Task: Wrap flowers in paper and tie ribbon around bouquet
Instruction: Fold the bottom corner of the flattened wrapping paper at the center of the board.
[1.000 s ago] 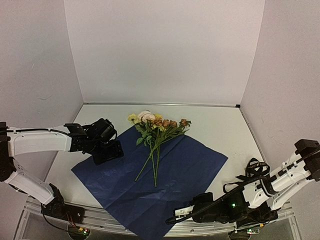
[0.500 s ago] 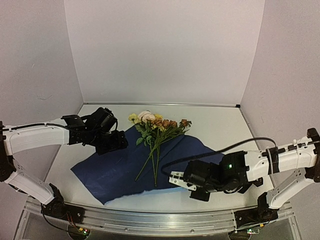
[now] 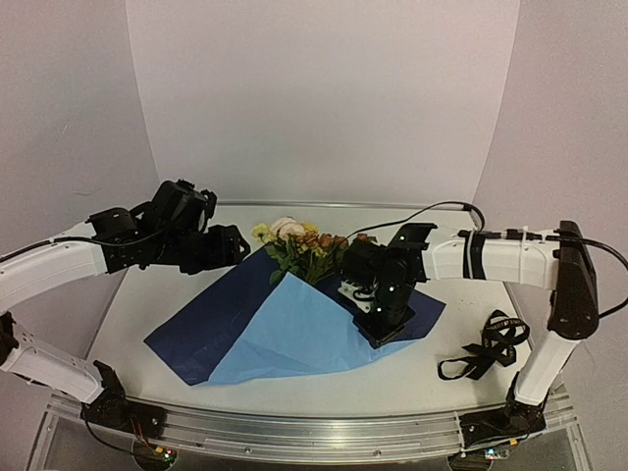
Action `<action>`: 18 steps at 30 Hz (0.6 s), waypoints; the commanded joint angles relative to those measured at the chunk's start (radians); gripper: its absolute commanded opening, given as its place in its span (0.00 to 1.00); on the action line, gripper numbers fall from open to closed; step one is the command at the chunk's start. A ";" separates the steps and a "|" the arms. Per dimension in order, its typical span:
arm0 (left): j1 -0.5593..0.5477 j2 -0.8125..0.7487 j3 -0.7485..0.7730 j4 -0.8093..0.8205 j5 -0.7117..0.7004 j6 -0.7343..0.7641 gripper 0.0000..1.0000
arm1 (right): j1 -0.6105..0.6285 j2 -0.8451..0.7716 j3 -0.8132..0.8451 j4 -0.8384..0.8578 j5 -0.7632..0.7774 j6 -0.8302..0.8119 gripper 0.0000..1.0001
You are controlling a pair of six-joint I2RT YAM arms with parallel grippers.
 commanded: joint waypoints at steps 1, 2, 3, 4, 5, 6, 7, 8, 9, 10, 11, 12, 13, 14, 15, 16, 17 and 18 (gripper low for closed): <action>-0.005 -0.040 0.011 0.066 0.093 0.079 0.73 | -0.035 0.069 0.100 -0.104 -0.045 0.141 0.00; -0.013 -0.044 0.003 0.074 0.111 0.085 0.72 | -0.041 0.082 0.111 -0.110 -0.044 0.157 0.00; -0.023 -0.048 -0.004 0.079 0.126 0.088 0.70 | -0.045 0.095 0.120 -0.115 -0.044 0.172 0.00; -0.037 -0.050 -0.012 0.085 0.143 0.092 0.70 | -0.047 0.104 0.126 -0.118 -0.039 0.183 0.00; -0.052 -0.050 -0.022 0.090 0.155 0.097 0.69 | -0.050 0.112 0.135 -0.123 -0.034 0.196 0.00; -0.068 -0.049 -0.030 0.094 0.165 0.100 0.68 | -0.053 0.119 0.141 -0.130 -0.028 0.209 0.00; -0.087 -0.047 -0.037 0.096 0.180 0.100 0.66 | -0.058 0.124 0.140 -0.133 -0.020 0.222 0.00; -0.099 -0.048 -0.048 0.104 0.205 0.102 0.66 | -0.062 0.128 0.137 -0.134 -0.020 0.233 0.00; -0.110 -0.051 -0.061 0.113 0.229 0.103 0.65 | -0.066 0.131 0.135 -0.135 -0.020 0.243 0.00; -0.119 -0.057 -0.079 0.128 0.258 0.100 0.64 | -0.070 0.132 0.132 -0.137 -0.017 0.252 0.00; -0.127 -0.071 -0.099 0.148 0.289 0.096 0.63 | -0.073 0.133 0.129 -0.138 -0.021 0.260 0.00; -0.133 -0.092 -0.118 0.169 0.317 0.092 0.63 | -0.075 0.135 0.128 -0.139 -0.024 0.266 0.00; -0.136 -0.120 -0.137 0.190 0.341 0.088 0.63 | -0.077 0.138 0.129 -0.140 -0.027 0.272 0.00; -0.137 -0.153 -0.156 0.204 0.354 0.084 0.63 | -0.077 0.142 0.132 -0.141 -0.028 0.278 0.00; -0.137 -0.183 -0.166 0.208 0.361 0.083 0.64 | -0.078 0.146 0.136 -0.143 -0.030 0.284 0.00; -0.137 -0.208 -0.165 0.206 0.372 0.087 0.65 | -0.079 0.150 0.140 -0.144 -0.033 0.290 0.00; -0.138 -0.218 -0.161 0.196 0.396 0.092 0.64 | -0.079 0.154 0.144 -0.145 -0.033 0.295 0.00; -0.141 -0.216 -0.158 0.188 0.424 0.096 0.63 | -0.079 0.158 0.147 -0.147 -0.033 0.301 0.00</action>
